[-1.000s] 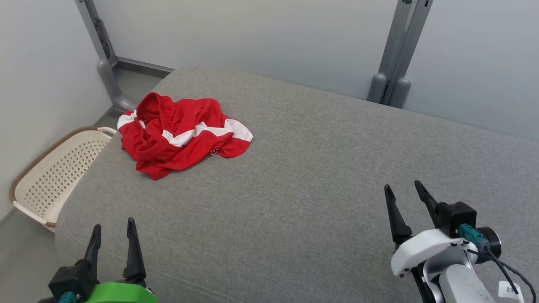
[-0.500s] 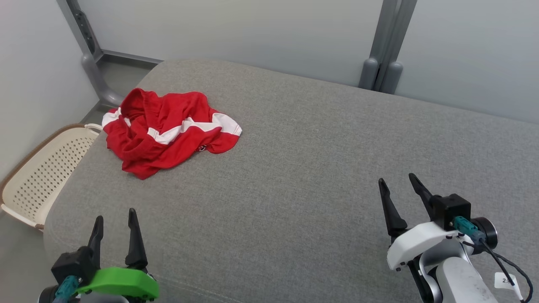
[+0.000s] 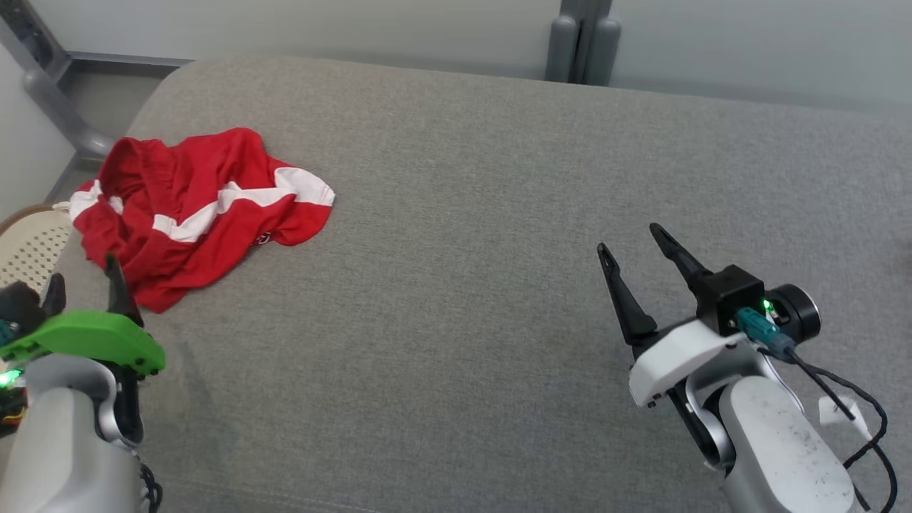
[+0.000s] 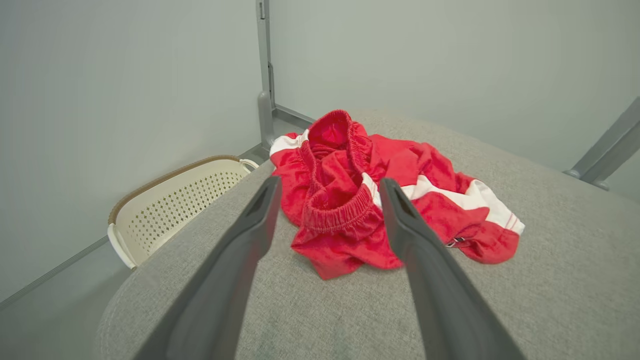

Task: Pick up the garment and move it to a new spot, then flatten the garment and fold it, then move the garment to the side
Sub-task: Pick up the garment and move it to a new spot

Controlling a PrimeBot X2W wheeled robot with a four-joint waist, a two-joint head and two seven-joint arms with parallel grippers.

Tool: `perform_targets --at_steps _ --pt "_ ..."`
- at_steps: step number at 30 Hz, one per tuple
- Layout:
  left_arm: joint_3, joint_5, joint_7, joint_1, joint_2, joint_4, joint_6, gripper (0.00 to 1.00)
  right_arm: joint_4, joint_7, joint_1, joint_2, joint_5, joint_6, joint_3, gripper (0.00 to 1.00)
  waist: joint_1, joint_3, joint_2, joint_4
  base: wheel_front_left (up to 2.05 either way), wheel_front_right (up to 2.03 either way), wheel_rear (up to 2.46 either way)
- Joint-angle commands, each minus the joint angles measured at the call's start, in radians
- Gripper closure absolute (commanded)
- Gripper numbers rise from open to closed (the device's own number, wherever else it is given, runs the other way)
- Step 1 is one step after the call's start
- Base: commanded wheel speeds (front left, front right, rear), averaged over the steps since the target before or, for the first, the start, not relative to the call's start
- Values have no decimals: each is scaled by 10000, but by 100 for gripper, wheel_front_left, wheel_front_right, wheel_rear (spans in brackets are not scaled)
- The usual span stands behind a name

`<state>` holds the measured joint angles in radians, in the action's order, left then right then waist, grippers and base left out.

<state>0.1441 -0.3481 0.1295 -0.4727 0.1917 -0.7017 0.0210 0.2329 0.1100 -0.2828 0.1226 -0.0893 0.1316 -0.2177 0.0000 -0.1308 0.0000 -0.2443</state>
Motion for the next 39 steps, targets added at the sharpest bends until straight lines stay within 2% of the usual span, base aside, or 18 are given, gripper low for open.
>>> perform_targets --at_steps 1,9,15,22,23,24,28,32,35,39 --pt "148 -167 -200 -452 126 -225 -78 0 -190 -72 -272 173 -67 -19 -140 0 0 -1179 0 1069 0 0 0" --pt "443 -565 -1523 -1919 1093 -1281 -152 0 -1042 -464 -874 675 29 -19 -948 0 0 -2598 0 2125 0 0 0" --pt "612 -690 -2291 -2356 1660 -1819 -347 0 -1475 -513 -725 857 -60 -19 -827 0 0 -3177 0 2555 0 0 0" --pt "609 -645 -2807 -2420 1909 -2491 -791 0 -1795 -516 -557 905 -64 -19 -626 0 0 -3418 0 2793 0 0 0" --pt "583 -657 -2935 -2405 1858 -2617 -841 64 -1825 -519 -538 919 -65 -19 -576 0 0 -3434 0 2794 0 0 0" --pt "566 -685 -2998 -2409 1813 -2680 -832 100 -1843 -517 -535 911 -64 -19 -532 0 0 -3437 0 2785 0 0 0" --pt "453 -791 -3309 -2430 1686 -2891 -680 100 -1829 -486 -457 821 -14 -19 -348 0 0 -3260 0 2653 0 0 0" --pt "352 -576 -2483 -2669 2043 -2304 -559 100 -1665 -347 -413 682 -108 -19 -158 0 0 -2929 0 2474 0 0 0" --pt "300 -557 -2027 -2877 2280 -1684 -286 100 -1387 -141 -287 478 -167 -19 -25 0 0 -2331 0 2333 0 0 0" --pt "197 -578 -1890 -3046 2346 -808 -73 100 -1062 100 -206 222 -297 -19 143 0 0 -1700 0 2319 0 0 0"
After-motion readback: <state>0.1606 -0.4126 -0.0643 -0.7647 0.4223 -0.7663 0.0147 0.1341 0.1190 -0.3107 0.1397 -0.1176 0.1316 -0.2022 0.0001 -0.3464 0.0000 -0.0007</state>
